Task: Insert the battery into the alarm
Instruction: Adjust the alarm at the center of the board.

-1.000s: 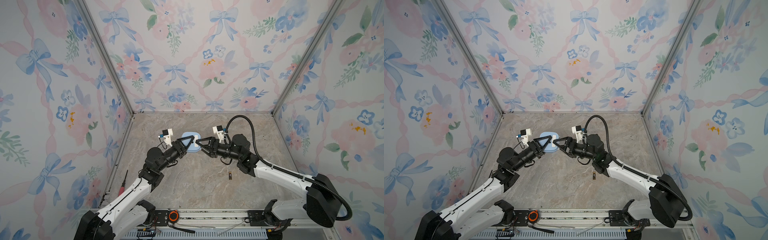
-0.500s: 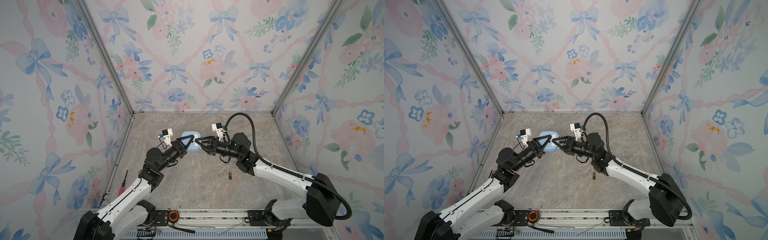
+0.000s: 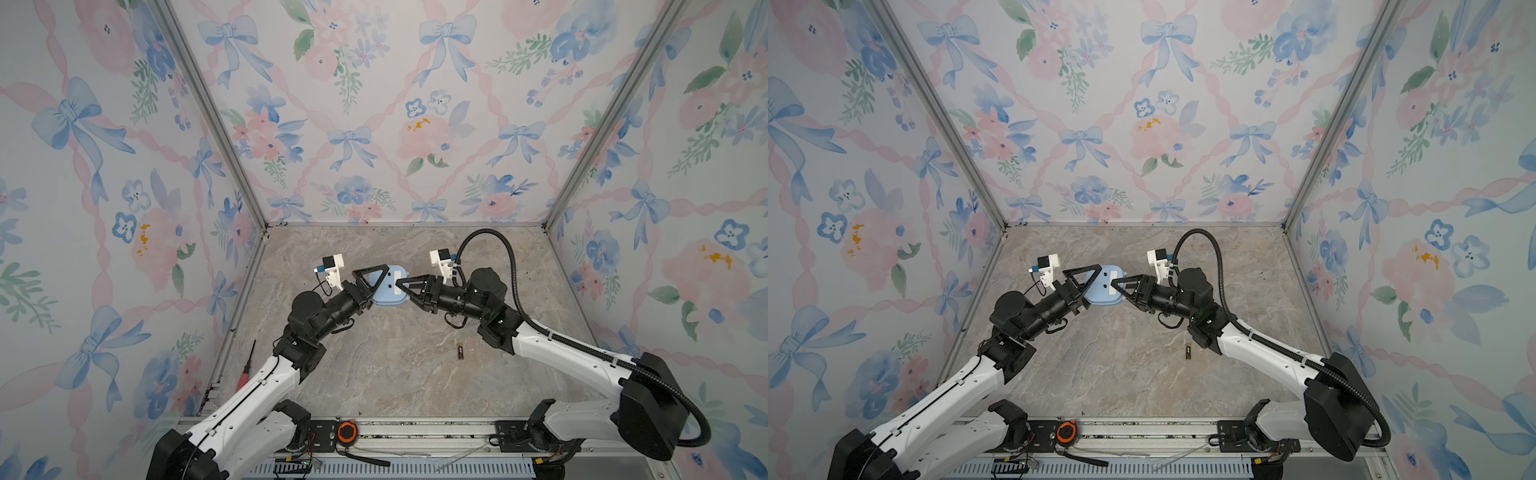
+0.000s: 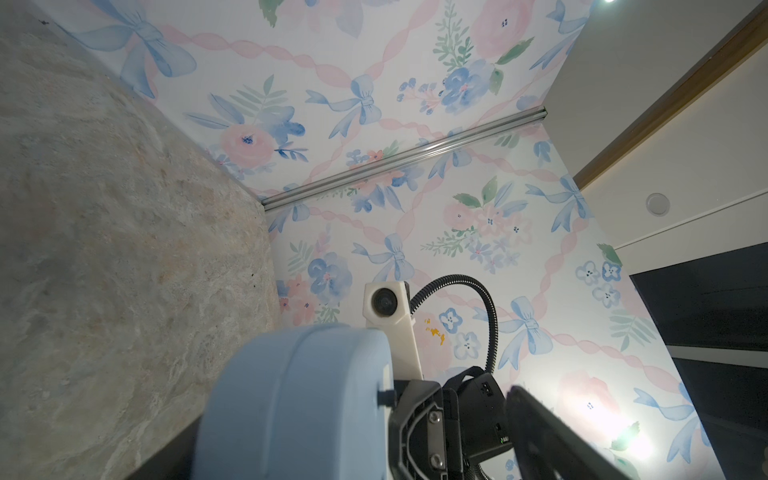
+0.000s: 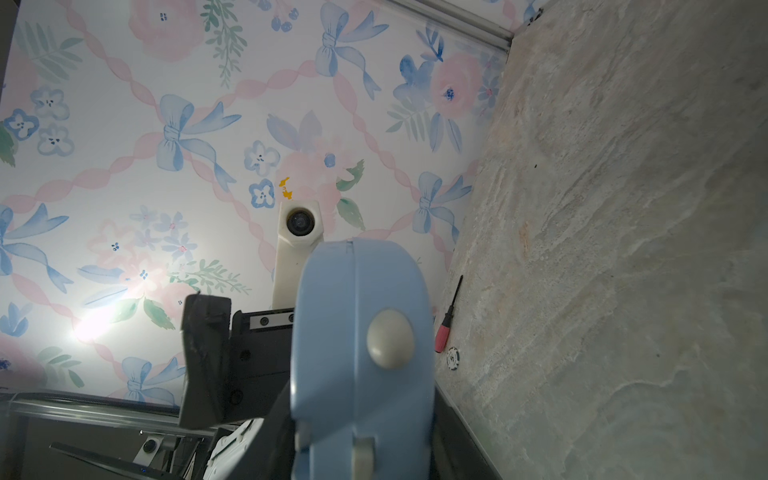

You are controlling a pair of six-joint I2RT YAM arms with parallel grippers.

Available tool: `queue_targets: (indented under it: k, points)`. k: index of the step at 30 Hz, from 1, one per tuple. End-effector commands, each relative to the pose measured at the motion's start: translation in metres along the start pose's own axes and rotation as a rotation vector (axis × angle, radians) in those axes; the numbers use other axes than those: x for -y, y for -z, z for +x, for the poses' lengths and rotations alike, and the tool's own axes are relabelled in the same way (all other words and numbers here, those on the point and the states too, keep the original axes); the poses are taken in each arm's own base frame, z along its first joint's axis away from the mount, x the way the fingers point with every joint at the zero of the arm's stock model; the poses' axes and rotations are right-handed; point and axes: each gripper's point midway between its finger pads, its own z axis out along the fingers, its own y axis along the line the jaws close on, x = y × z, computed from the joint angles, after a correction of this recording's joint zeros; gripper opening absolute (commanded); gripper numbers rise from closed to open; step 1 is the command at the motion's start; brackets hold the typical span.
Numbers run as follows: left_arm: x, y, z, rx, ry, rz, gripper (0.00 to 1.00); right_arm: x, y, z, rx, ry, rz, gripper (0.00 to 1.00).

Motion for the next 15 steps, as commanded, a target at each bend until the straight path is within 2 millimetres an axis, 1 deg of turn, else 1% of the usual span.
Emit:
queue_targets:
  k: [1,3,4,6,7,8,9,10,15]
  points:
    - [0.002,0.006,-0.013,-0.003,-0.077,-0.036,0.98,-0.009,0.019,-0.016,0.059,0.044,-0.007,0.27]
    - [0.000,0.010,-0.013,-0.068,-0.088,-0.009,0.98,-0.006,0.027,-0.017,0.049,0.053,-0.001,0.27]
    - [0.004,0.009,-0.005,-0.130,-0.108,0.024,0.98,-0.006,0.029,-0.017,0.038,0.057,-0.002,0.27]
    - [0.000,0.006,0.014,-0.273,-0.152,0.050,0.98,-0.002,0.033,-0.015,0.012,0.059,0.003,0.27]
    - [-0.003,0.005,0.023,-0.325,-0.151,0.055,0.96,-0.001,0.035,-0.014,-0.002,0.065,0.003,0.27]
    - [-0.007,0.005,0.030,-0.369,-0.158,0.062,0.92,0.001,0.037,-0.013,-0.012,0.070,0.006,0.27]
    - [-0.013,0.006,0.033,-0.383,-0.152,0.054,0.89,0.002,0.040,-0.013,-0.019,0.076,0.012,0.27]
    - [-0.019,0.007,0.034,-0.383,-0.136,0.042,0.88,0.004,0.042,-0.013,-0.022,0.080,0.018,0.27]
    - [-0.026,0.009,0.042,-0.396,-0.136,0.056,0.87,0.002,0.044,-0.013,-0.031,0.095,-0.007,0.27]
